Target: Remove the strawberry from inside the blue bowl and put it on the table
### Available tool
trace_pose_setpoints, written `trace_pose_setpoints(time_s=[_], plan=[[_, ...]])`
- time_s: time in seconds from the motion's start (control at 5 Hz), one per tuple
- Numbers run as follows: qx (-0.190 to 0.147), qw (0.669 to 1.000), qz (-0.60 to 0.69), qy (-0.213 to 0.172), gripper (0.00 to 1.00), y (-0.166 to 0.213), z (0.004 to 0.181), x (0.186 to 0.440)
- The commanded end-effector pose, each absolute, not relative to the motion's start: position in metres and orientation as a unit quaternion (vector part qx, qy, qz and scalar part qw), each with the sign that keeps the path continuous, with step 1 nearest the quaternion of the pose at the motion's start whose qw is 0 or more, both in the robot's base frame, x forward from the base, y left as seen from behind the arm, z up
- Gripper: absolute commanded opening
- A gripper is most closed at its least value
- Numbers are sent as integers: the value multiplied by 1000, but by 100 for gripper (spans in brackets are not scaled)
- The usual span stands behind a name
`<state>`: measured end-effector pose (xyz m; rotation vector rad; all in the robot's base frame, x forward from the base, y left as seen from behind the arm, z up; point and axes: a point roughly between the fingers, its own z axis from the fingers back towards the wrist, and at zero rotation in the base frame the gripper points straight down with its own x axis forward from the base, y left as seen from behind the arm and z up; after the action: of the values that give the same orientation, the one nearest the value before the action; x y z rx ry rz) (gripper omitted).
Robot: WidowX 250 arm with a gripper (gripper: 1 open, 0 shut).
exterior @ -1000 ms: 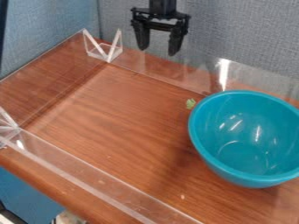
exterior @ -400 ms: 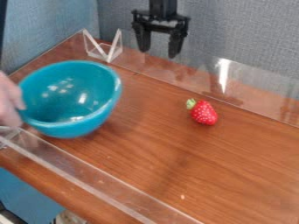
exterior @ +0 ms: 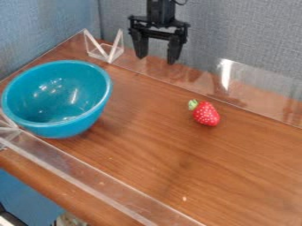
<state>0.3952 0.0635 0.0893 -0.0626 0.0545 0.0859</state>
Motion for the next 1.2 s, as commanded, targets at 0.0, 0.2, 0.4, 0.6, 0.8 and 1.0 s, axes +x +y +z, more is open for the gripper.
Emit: trace_pose_setpoints(time_s=[0.0, 0.2, 0.4, 0.6, 0.8, 1.0], plan=[[-21, 998, 50, -22, 100, 60, 124, 396], [-20, 999, 37, -20, 100, 63, 119, 392], [-19, 999, 24, -19, 100, 65, 113, 390], [-17, 1000, 5, -18, 100, 68, 111, 391], [-15, 1000, -13, -17, 100, 72, 109, 393], [-13, 999, -31, -16, 100, 75, 107, 395]])
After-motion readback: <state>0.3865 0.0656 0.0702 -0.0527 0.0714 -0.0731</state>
